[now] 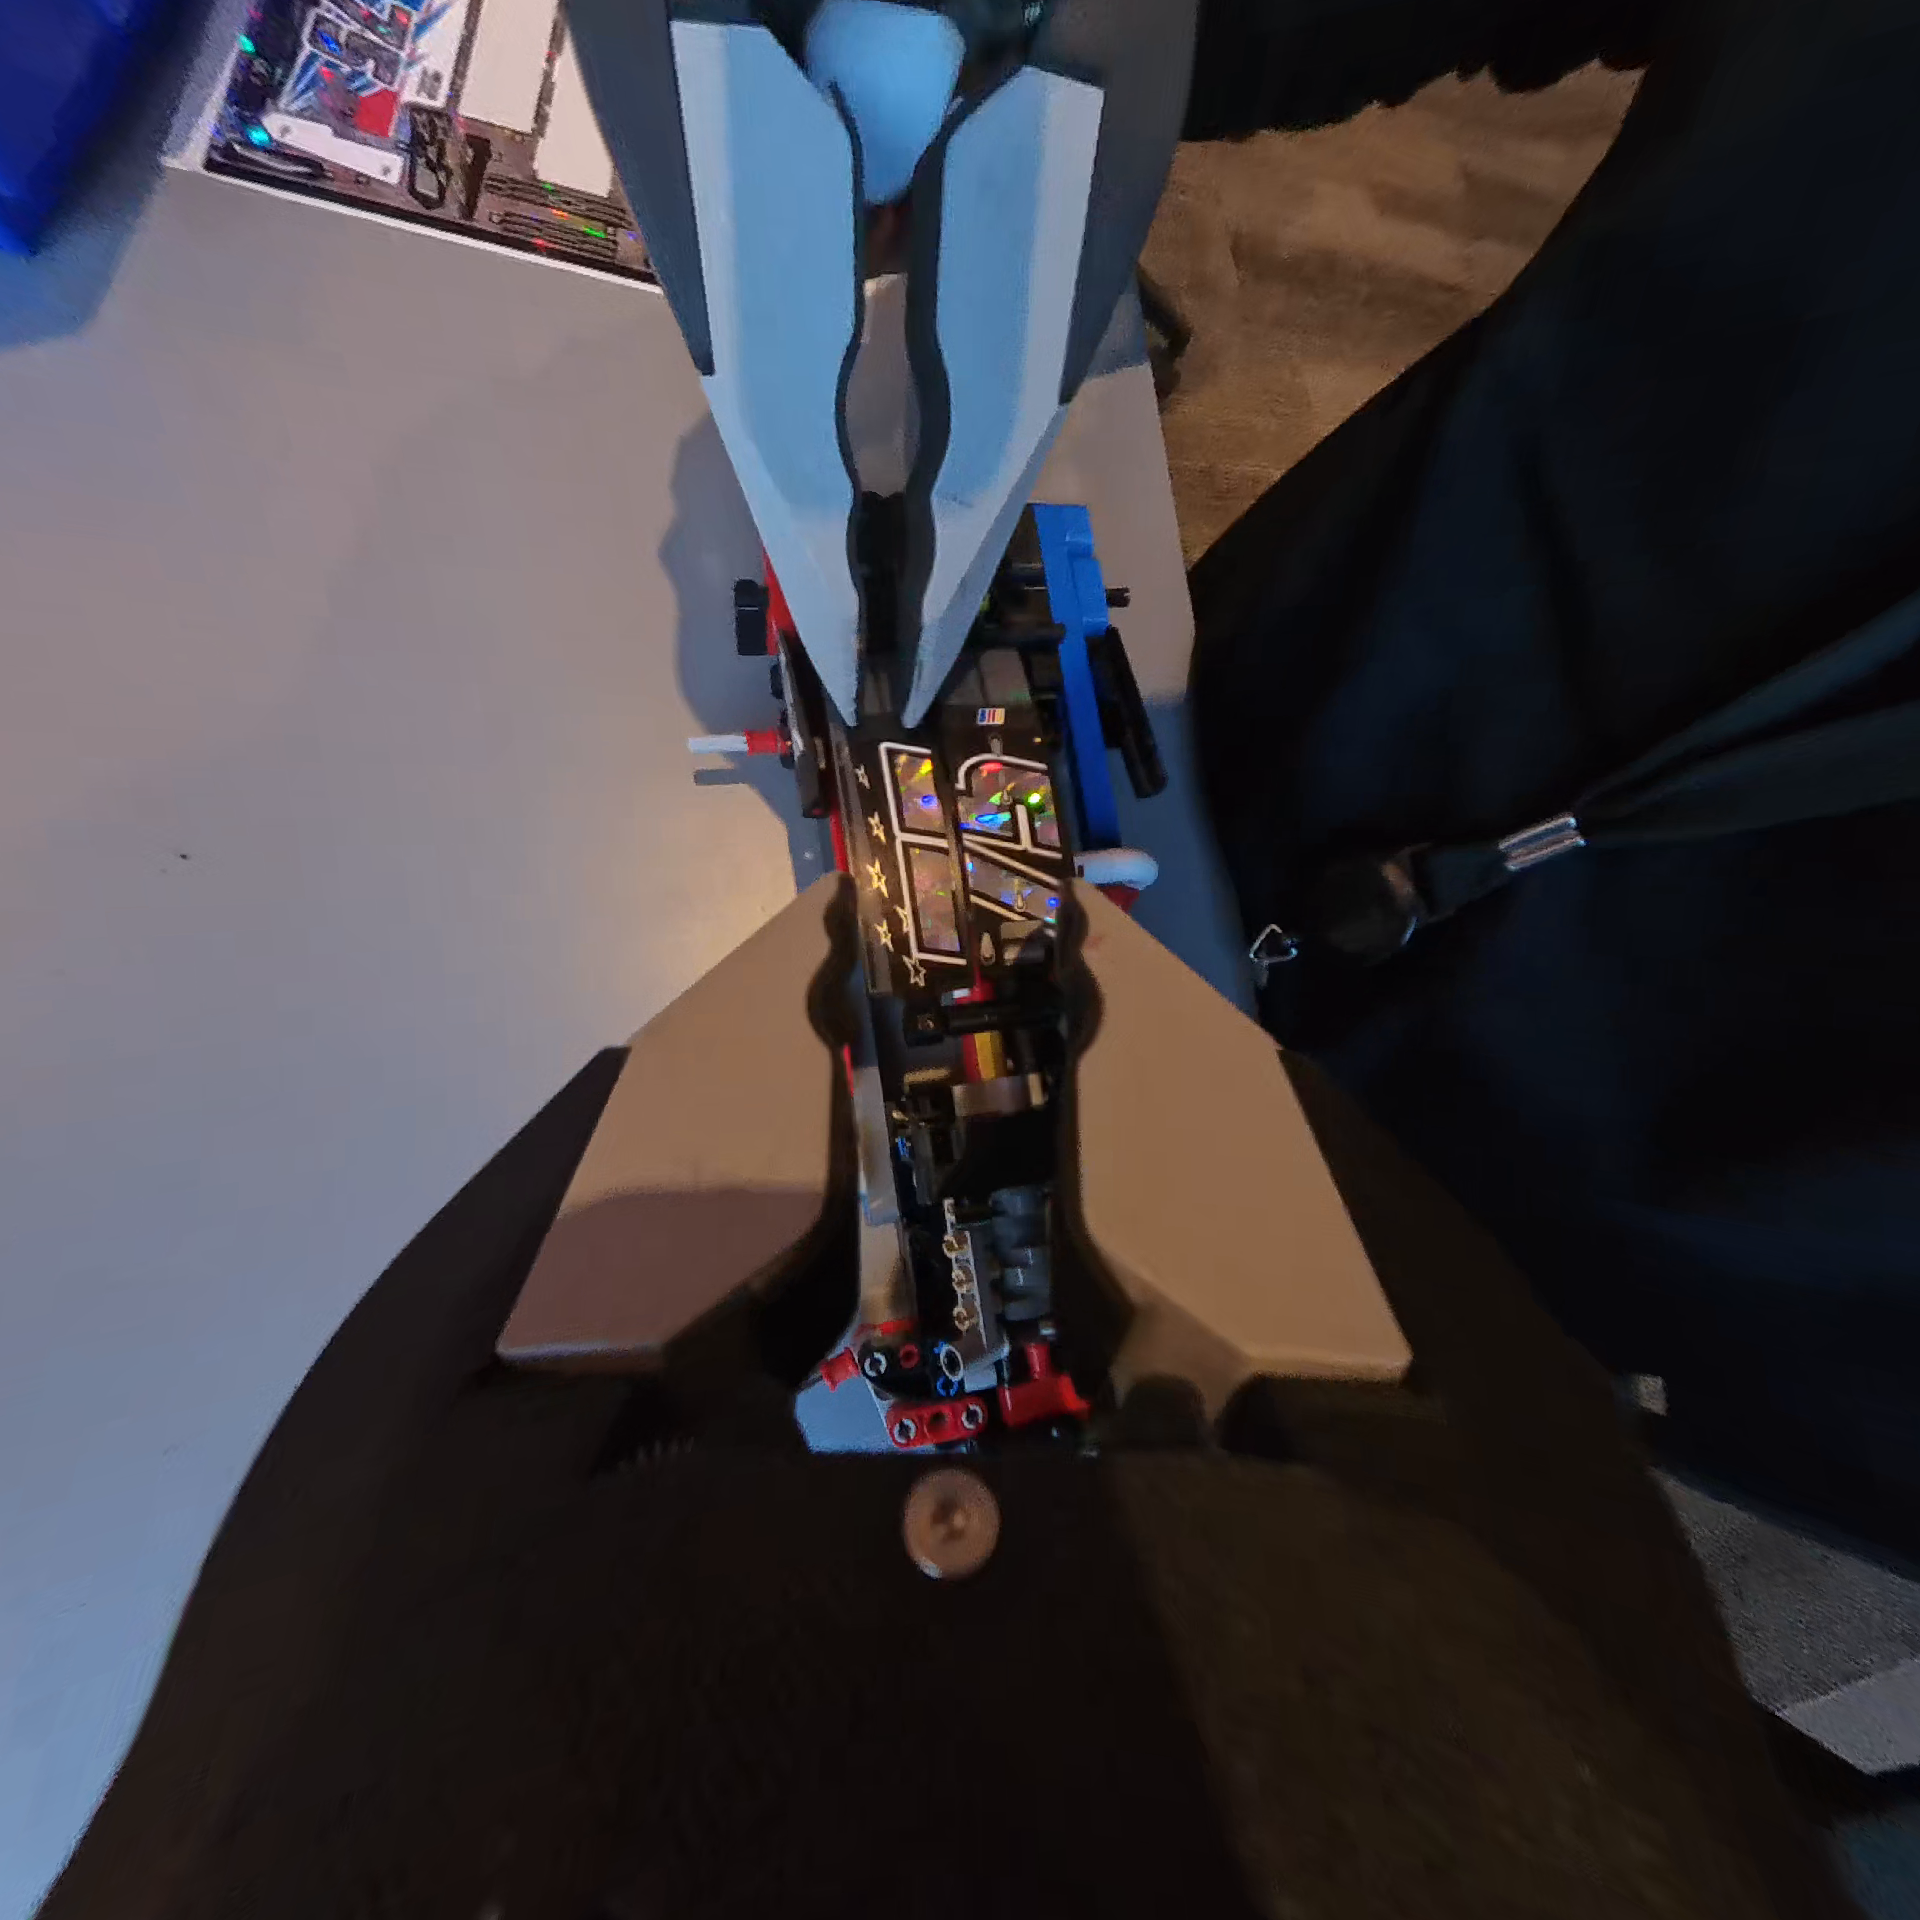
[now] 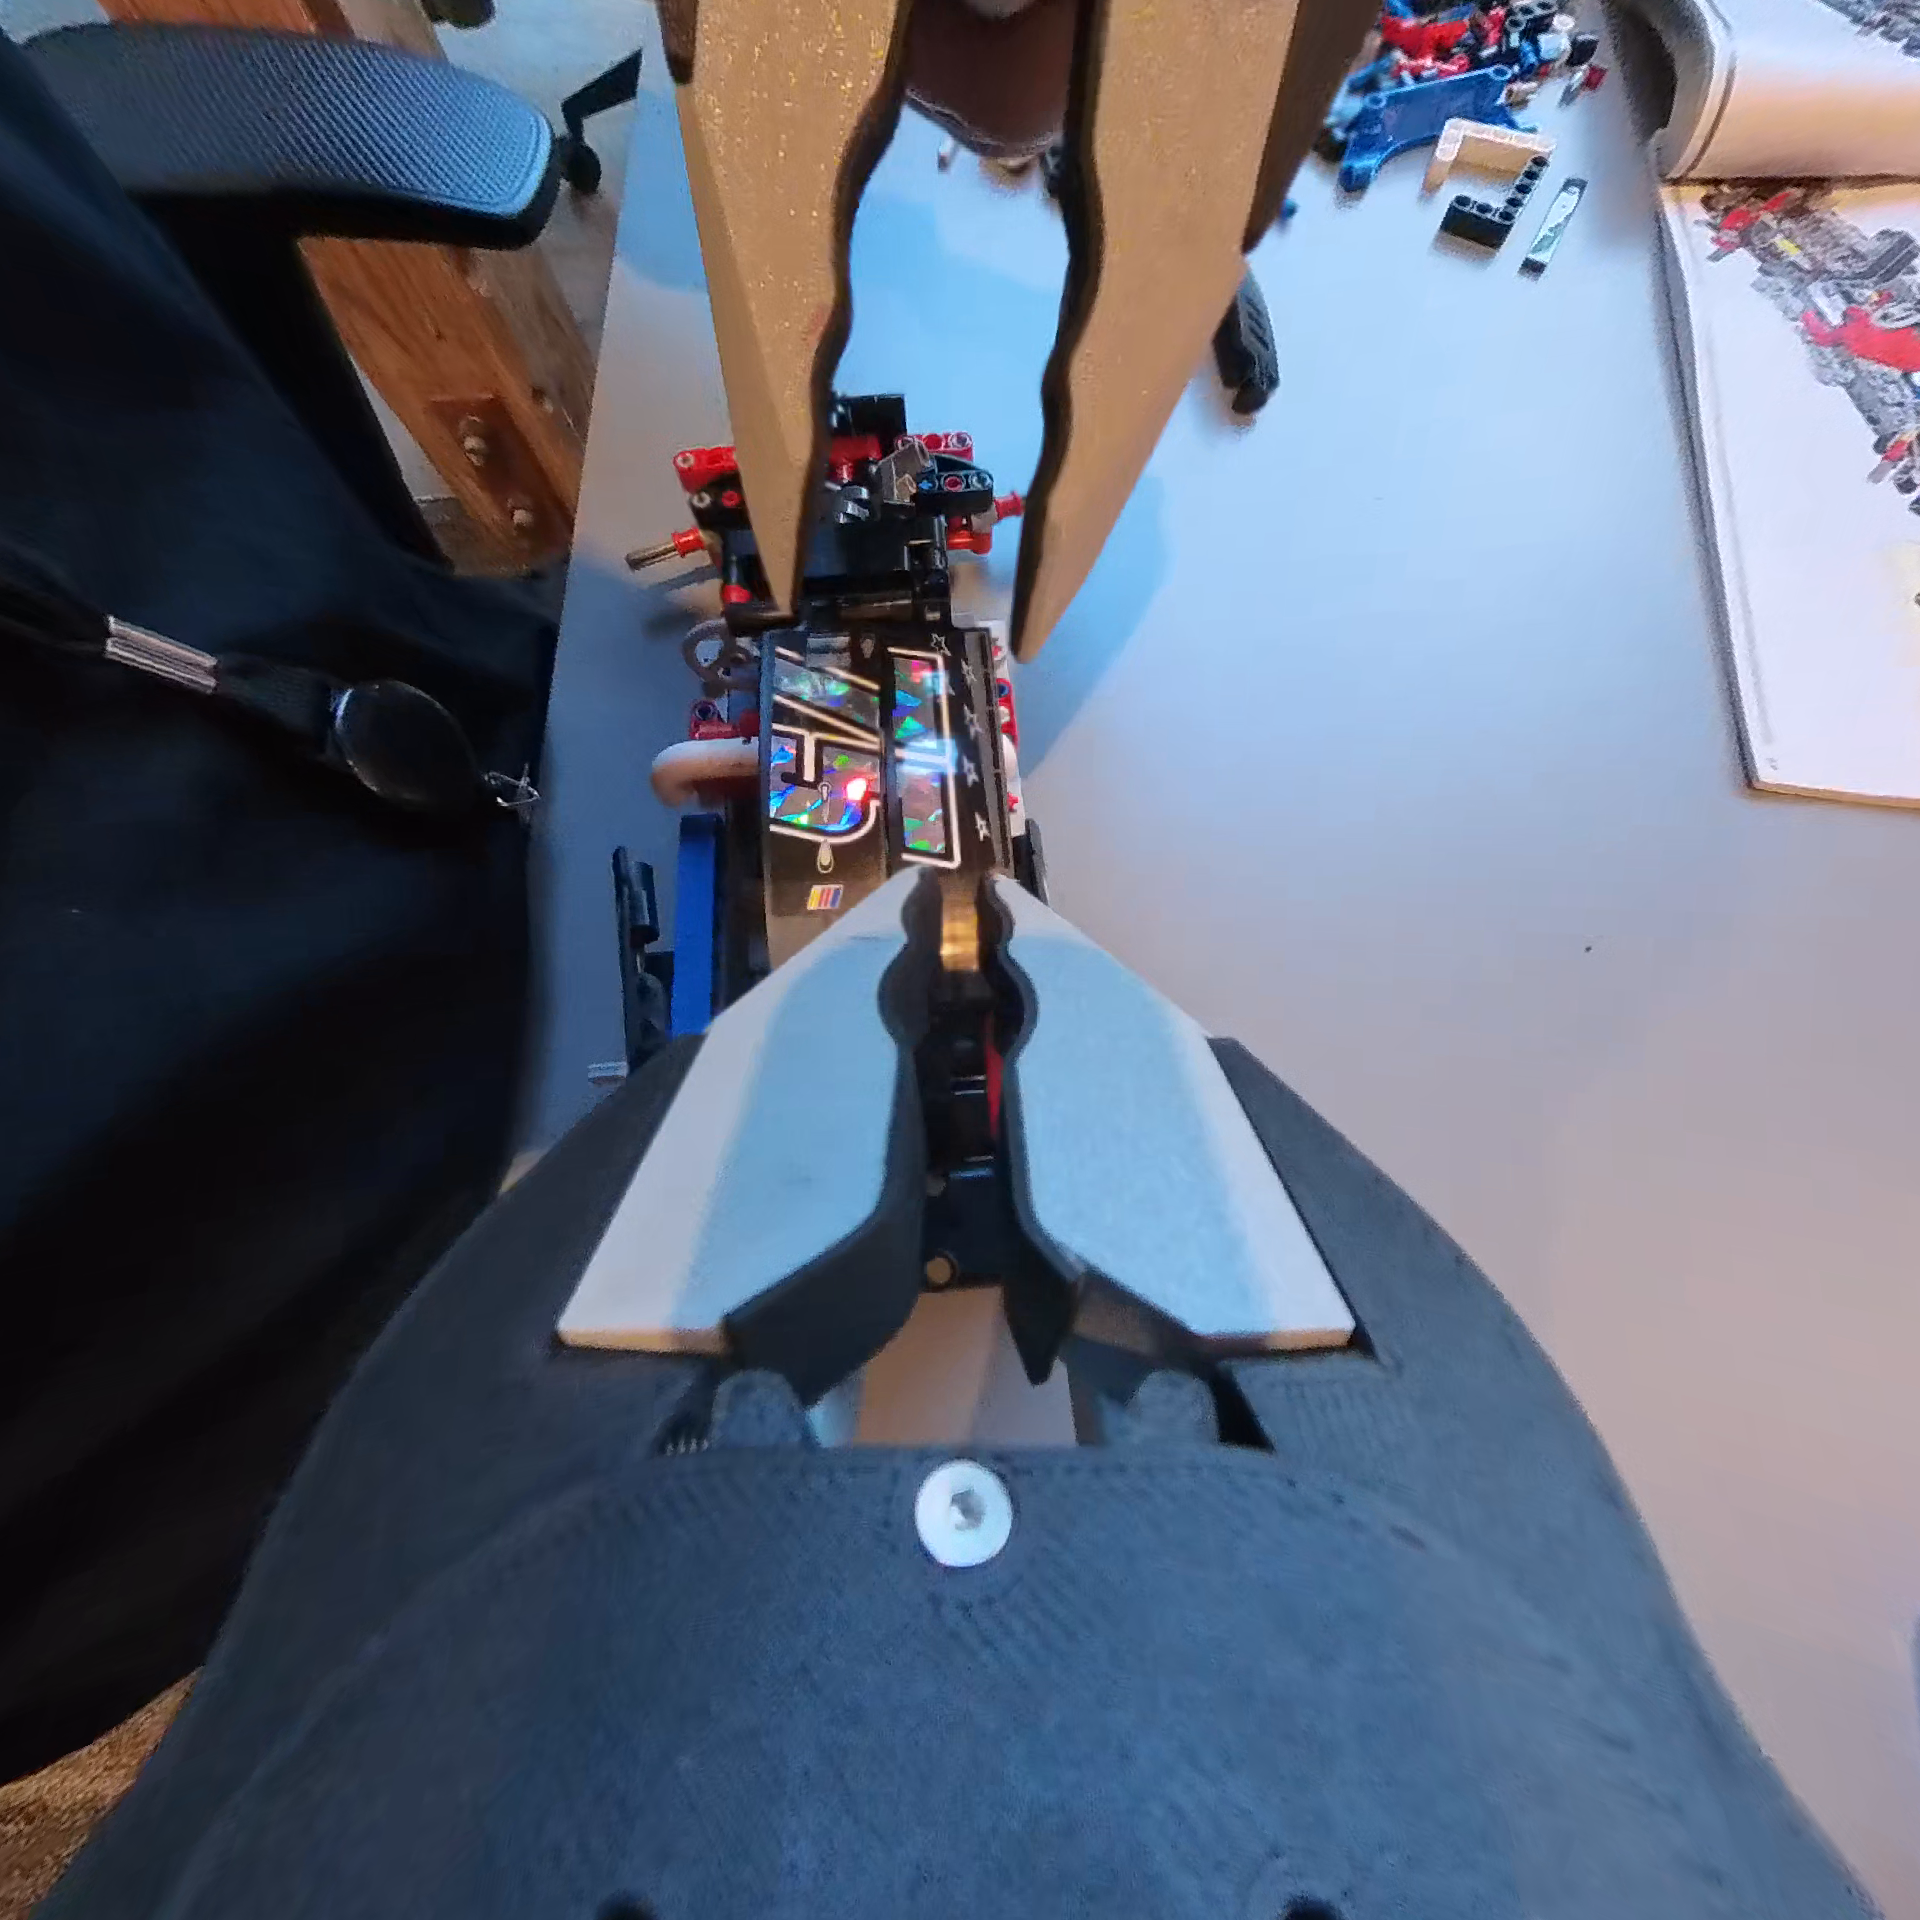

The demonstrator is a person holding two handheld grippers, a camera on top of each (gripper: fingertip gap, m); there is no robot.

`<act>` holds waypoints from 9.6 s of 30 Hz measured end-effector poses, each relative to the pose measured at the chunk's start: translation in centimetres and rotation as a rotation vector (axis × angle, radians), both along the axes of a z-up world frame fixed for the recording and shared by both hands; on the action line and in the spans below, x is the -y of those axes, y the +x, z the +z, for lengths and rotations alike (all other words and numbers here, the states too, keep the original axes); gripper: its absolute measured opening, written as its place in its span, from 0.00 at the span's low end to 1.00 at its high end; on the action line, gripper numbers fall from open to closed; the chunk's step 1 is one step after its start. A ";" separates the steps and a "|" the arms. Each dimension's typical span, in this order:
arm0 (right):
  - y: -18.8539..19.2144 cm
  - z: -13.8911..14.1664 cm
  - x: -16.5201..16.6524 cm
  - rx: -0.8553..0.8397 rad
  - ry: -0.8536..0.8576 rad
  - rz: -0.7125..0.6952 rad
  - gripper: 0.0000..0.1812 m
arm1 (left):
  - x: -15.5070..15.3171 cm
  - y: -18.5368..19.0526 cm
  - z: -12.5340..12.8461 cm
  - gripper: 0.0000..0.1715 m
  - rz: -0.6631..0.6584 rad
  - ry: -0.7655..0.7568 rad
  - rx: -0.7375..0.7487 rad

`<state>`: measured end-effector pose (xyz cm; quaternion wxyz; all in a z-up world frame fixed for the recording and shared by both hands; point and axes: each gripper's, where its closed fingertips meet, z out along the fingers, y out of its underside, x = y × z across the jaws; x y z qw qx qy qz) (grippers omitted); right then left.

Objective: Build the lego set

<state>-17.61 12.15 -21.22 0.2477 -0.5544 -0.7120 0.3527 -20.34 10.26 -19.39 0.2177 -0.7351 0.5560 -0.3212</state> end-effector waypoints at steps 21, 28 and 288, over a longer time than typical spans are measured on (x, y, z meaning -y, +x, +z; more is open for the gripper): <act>3.7 1.2 -0.3 -0.059 -0.086 -0.095 0.25 | 0.2 -3.2 -0.2 0.22 0.147 -0.009 -0.032; 6.3 -0.5 0.9 -0.092 -0.127 -0.155 0.45 | 4.3 -6.9 -2.2 0.37 0.300 -0.073 -0.043; 13.0 4.2 -7.4 -0.423 0.138 -0.850 0.25 | 2.7 -6.1 -0.1 0.20 0.353 0.406 0.040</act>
